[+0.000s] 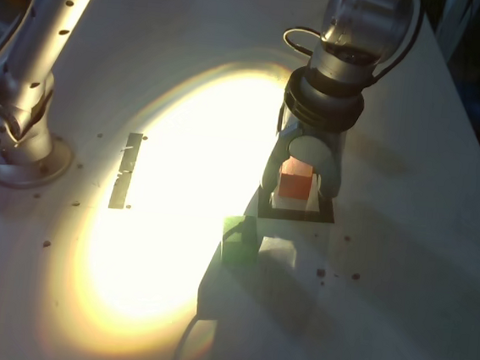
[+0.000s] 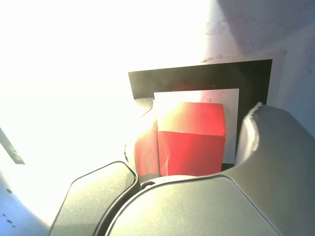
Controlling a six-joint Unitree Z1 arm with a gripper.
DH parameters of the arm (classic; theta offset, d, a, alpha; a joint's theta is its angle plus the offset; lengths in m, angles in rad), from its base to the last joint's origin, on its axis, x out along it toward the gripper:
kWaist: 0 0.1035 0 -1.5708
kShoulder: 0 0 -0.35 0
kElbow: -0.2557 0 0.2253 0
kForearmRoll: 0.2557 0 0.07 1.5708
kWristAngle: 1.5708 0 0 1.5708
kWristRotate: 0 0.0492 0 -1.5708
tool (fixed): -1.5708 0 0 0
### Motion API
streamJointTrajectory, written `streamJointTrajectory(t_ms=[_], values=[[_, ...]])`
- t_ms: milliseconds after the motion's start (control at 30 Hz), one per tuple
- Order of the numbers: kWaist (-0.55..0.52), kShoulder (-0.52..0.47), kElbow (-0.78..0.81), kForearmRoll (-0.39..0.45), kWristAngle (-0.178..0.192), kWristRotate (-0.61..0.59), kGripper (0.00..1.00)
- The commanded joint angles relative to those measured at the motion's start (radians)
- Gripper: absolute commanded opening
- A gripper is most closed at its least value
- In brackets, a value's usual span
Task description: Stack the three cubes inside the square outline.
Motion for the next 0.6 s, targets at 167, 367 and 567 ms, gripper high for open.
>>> streamJointTrajectory(t_ms=[167,367,567], values=[[0.001,-0.072,0.002,0.025,0.004,-0.004,0.99],[0.02,-0.144,-0.049,0.117,0.076,0.003,0.99],[0.139,-0.156,-0.152,0.215,0.14,0.081,0.99]])
